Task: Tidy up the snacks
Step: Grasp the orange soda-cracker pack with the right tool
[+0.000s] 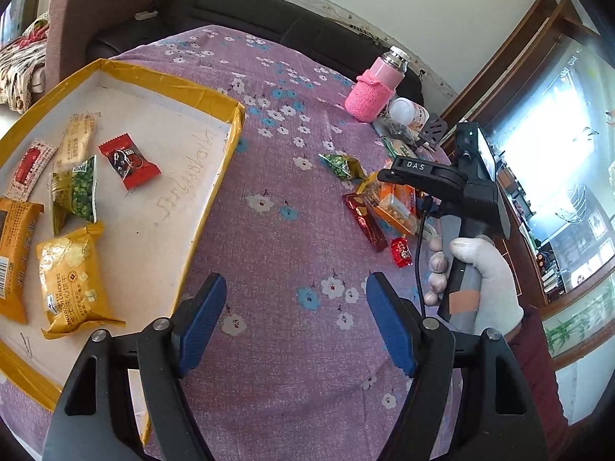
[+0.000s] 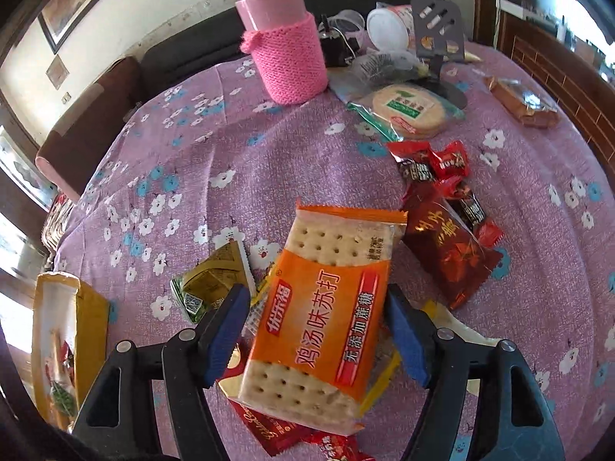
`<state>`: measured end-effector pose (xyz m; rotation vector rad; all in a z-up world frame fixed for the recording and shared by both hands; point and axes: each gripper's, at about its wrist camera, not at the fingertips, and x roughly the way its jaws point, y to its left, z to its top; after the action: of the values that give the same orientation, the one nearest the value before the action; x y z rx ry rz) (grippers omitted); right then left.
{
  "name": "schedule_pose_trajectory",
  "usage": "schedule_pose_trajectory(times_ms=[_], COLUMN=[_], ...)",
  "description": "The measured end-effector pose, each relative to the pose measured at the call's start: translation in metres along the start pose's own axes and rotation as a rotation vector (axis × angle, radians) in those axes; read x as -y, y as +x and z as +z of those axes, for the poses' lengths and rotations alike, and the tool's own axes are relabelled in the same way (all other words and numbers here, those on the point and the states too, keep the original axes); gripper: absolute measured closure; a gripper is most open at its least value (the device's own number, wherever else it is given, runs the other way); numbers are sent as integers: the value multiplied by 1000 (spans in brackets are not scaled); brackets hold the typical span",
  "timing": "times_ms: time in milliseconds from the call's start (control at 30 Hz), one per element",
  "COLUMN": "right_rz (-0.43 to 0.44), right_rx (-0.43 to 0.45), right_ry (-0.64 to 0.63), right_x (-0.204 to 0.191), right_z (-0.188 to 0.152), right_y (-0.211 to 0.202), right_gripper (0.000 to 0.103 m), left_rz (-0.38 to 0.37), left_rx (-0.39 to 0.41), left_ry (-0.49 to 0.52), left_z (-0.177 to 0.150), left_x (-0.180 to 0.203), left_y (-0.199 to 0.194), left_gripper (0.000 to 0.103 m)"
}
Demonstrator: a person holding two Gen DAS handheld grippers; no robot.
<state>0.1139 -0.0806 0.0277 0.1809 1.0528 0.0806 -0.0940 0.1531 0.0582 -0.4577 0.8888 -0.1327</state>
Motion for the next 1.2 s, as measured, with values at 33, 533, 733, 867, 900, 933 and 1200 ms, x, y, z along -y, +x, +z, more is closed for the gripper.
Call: schedule_pose_trajectory(times_ms=[33,533,733,867,900,933,1200], right_rz=[-1,291,402,456,461,468,491], right_rx=[9,87,149,109,110,113,125], right_ry=[-4,90,160,174,172,166,148], right_x=[-1,73,101,106,106,104,101], right_z=[-2,-58,-71,-70,-69,-69,-69], right_y=[-1,-53,-50,-43,-44,-46,-52], right_gripper=[45,47,47,47,47,47,47], left_rz=[-2,25,28,5,2,4,-4], left_rx=[-2,-29,-47,-87,-97,-110,-209], left_ry=[-1,60,193,218,222,234,385], left_z=[0,17,74,110,115,122,130], left_x=[-2,13,46,60,61,65,89], left_y=[1,21,66,112,120,134,207], left_gripper=[28,28,28,28,28,28,28])
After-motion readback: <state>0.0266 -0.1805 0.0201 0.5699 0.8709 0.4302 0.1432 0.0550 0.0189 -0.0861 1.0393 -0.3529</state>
